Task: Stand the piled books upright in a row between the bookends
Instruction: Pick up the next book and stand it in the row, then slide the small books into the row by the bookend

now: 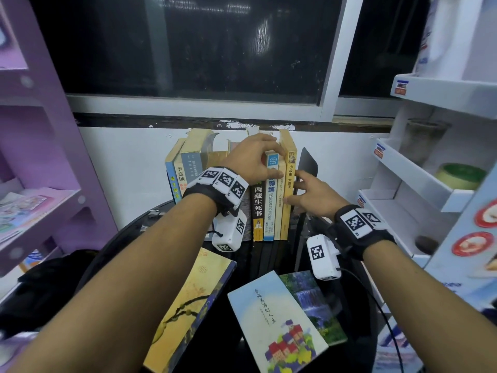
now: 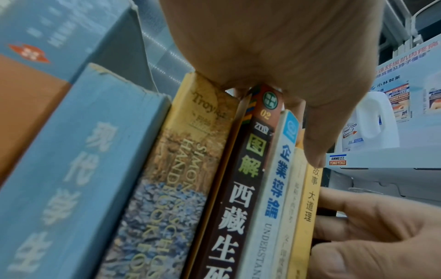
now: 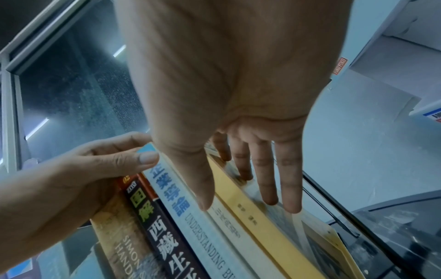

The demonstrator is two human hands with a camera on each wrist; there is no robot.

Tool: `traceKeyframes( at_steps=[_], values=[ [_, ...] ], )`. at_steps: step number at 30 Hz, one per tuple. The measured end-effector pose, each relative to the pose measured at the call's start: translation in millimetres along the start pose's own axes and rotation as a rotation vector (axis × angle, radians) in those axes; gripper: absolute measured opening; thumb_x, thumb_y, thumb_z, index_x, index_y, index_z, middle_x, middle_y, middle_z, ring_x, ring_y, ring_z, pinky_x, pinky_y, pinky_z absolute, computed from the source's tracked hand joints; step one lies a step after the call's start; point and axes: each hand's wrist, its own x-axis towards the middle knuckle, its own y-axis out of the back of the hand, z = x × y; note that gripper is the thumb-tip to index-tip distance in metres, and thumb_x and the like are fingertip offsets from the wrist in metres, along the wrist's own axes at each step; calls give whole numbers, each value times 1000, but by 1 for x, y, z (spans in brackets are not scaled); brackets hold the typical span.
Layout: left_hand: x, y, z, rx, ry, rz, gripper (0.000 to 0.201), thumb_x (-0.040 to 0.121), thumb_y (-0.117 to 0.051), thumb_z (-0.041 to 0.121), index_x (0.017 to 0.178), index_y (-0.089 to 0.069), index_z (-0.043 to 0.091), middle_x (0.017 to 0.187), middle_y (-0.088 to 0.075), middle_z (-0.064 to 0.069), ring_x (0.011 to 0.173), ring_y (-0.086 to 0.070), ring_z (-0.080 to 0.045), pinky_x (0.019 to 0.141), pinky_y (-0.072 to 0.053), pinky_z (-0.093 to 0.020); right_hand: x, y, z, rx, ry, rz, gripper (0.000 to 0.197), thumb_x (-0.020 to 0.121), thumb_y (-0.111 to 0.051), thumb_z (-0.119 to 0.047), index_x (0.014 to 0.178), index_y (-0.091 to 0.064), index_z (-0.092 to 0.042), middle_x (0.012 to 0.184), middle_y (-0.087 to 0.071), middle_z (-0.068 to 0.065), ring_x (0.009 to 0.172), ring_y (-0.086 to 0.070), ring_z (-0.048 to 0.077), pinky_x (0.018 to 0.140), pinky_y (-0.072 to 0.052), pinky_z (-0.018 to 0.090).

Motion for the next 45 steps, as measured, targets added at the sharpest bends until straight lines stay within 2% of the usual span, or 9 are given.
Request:
traceKeyframes(
  at_steps=[6, 12, 19, 21, 25, 28, 34, 42, 45],
  values=[
    [-23, 6, 8, -19, 9, 38, 51, 83, -71, 33, 131, -55, 28, 146, -43, 0, 133, -38, -17, 105, -31, -32, -22, 4, -13, -3, 1, 5, 62, 85, -70, -18, 139, -41, -30, 131, -62, -1, 116, -60, 18, 95, -52, 47],
    [-48, 11, 13, 22, 29, 38, 51, 84, -69, 37, 132, -53, 30, 151, -36, 4, 139, -30, -17, 111, -28, -41, -46, 6, -24, -12, -4, 6, 64, 88, -67, -15, 143, -37, -26, 136, -57, 0, 106, -60, 16, 81, -54, 31],
    [-82, 18, 18, -9, 18, 56, 46, 85, -69, 32, 129, -57, 23, 146, -42, -1, 136, -35, -19, 115, -26, -41, -68, -7, -41, -8, -39, -42, 70, 88, -68, -19, 148, -32, -24, 141, -49, 7, 122, -54, 26, 89, -55, 44],
    [-93, 17, 17, -5, 59, 42, 45, 87, -67, 32, 130, -56, 24, 147, -41, 0, 136, -32, -18, 113, -24, -39, -73, -15, -46, -10, -47, -72, 71, 88, -68, -21, 148, -31, -25, 143, -47, 8, 122, -53, 27, 91, -54, 48],
    [-118, 12, 9, -64, 140, 7, 46, 87, -67, 32, 131, -54, 25, 143, -45, 1, 132, -39, -18, 110, -27, -38, -84, -34, -54, -39, -56, -133, 68, 89, -67, -27, 147, -31, -23, 146, -44, 8, 122, -52, 27, 90, -55, 44],
    [-135, 9, -2, -78, 197, -70, 51, 87, -66, 34, 135, -51, 23, 143, -47, -3, 132, -42, -21, 109, -33, -38, -91, -51, -57, -87, -66, -182, 66, 90, -65, -33, 147, -32, -22, 146, -44, 7, 122, -52, 26, 89, -54, 41],
    [-171, 5, -23, -60, 383, -220, 62, 90, -62, 41, 143, -40, 19, 150, -39, -3, 136, -38, -22, 107, -32, -34, -97, -90, -62, -187, -106, -260, 72, 88, -64, -47, 147, -32, -22, 145, -45, 5, 120, -53, 27, 93, -53, 45],
    [-206, -1, -50, -148, 647, -358, 71, 89, -61, 46, 146, -33, 16, 146, -43, -9, 125, -50, -26, 99, -42, -35, -98, -125, -70, -259, -122, -324, 81, 87, -60, -56, 150, -27, -18, 154, -33, 4, 127, -46, 26, 93, -50, 37],
    [-214, -4, -59, -177, 757, -408, 77, 86, -62, 50, 148, -28, 20, 151, -37, -7, 129, -47, -26, 98, -41, -34, -97, -133, -68, -280, -130, -345, 81, 88, -59, -55, 150, -27, -15, 154, -33, 4, 129, -45, 27, 92, -46, 35]
  ],
)
